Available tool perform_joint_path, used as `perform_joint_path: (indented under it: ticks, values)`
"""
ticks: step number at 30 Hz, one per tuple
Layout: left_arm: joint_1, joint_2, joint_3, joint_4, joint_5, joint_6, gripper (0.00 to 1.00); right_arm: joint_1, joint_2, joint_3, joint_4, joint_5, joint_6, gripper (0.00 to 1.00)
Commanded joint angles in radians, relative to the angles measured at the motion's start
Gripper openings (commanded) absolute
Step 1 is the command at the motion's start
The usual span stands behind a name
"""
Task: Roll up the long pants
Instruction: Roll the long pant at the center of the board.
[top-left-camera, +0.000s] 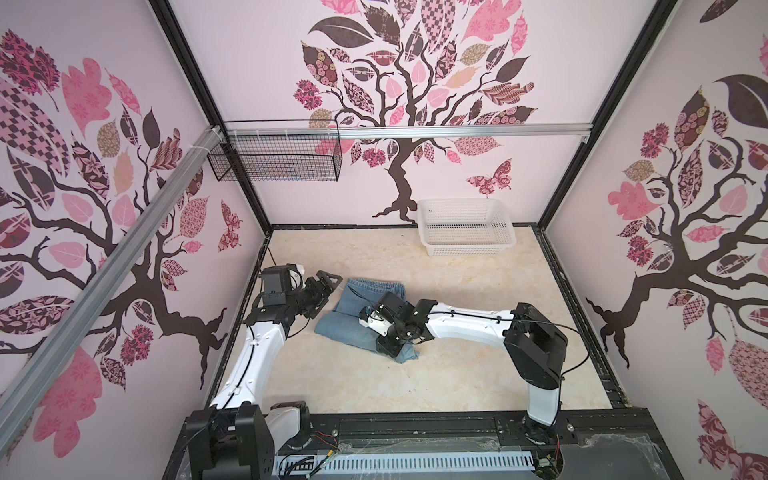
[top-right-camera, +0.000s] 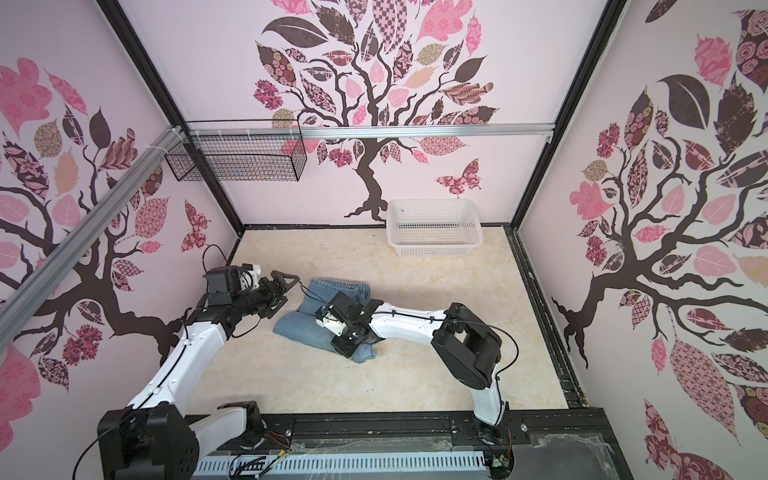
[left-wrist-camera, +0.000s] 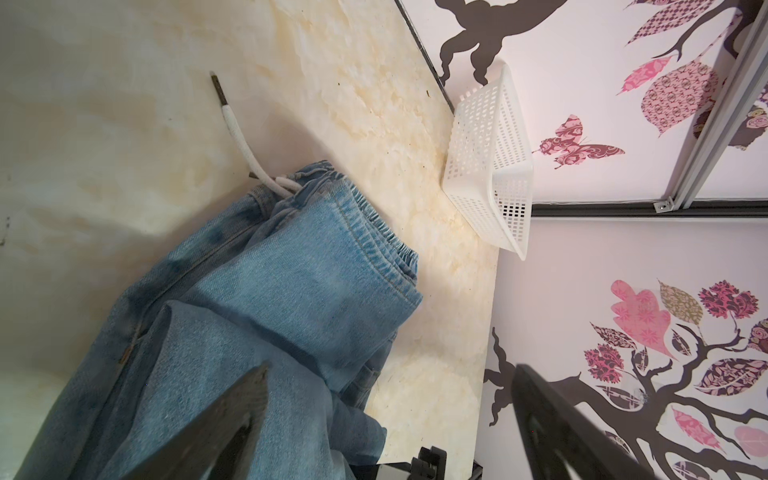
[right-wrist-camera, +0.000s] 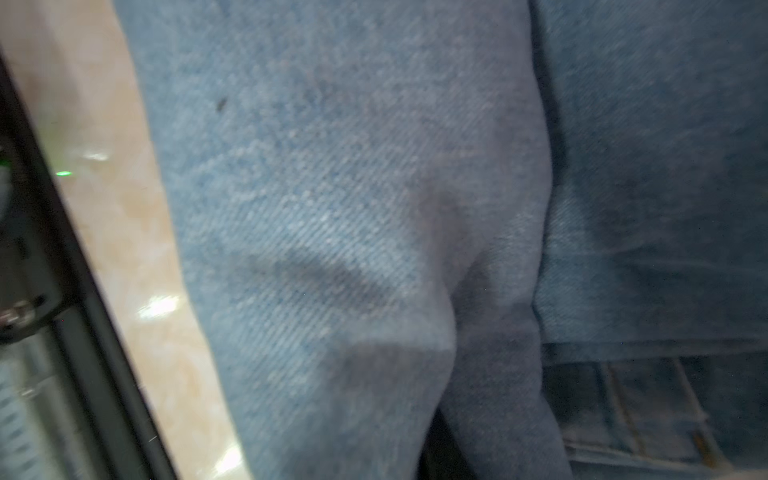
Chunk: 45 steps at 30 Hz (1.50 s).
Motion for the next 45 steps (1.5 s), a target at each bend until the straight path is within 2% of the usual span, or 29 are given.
perform_joint_path:
  ticks: [1,2,6,13,20,22,28,33,39,42,45]
  values:
    - [-0.012,-0.076,0.009,-0.068,-0.018,0.015,0.94,-0.008,0.012,0.059,-0.238,-0.290,0.062,0.00]
    - [-0.015,-0.092,0.011,-0.072,-0.019,0.010,0.94,-0.017,0.019,0.077,-0.254,-0.303,0.066,0.00]
    - [-0.024,-0.137,0.011,-0.085,-0.023,-0.012,0.94,-0.087,0.080,0.163,-0.342,-0.504,0.043,0.00]
    - [-0.078,-0.143,-0.010,-0.029,-0.035,-0.063,0.94,-0.180,0.217,0.231,-0.368,-0.669,0.031,0.00]
    - [-0.091,-0.097,-0.043,0.058,-0.011,-0.102,0.94,-0.264,0.324,0.313,-0.365,-0.752,0.059,0.00]
    - [-0.094,-0.076,-0.054,0.086,-0.011,-0.107,0.94,-0.282,0.345,0.321,-0.342,-0.767,0.087,0.00]
    - [-0.120,0.015,-0.084,0.201,-0.017,-0.143,0.94,-0.308,0.422,0.388,-0.407,-0.766,0.061,0.00]
    - [-0.169,0.183,-0.060,0.295,-0.044,-0.142,0.94,-0.320,0.461,0.429,-0.439,-0.758,0.050,0.00]
    - [-0.170,0.365,-0.048,0.322,-0.084,-0.091,0.94,-0.359,0.473,0.451,-0.447,-0.741,0.059,0.03]
    - [-0.164,0.408,-0.093,0.362,-0.114,-0.091,0.93,-0.386,0.466,0.451,-0.426,-0.733,0.078,0.07]
    - [-0.160,0.451,-0.127,0.404,-0.141,-0.090,0.94,-0.410,0.469,0.464,-0.421,-0.716,0.083,0.16]
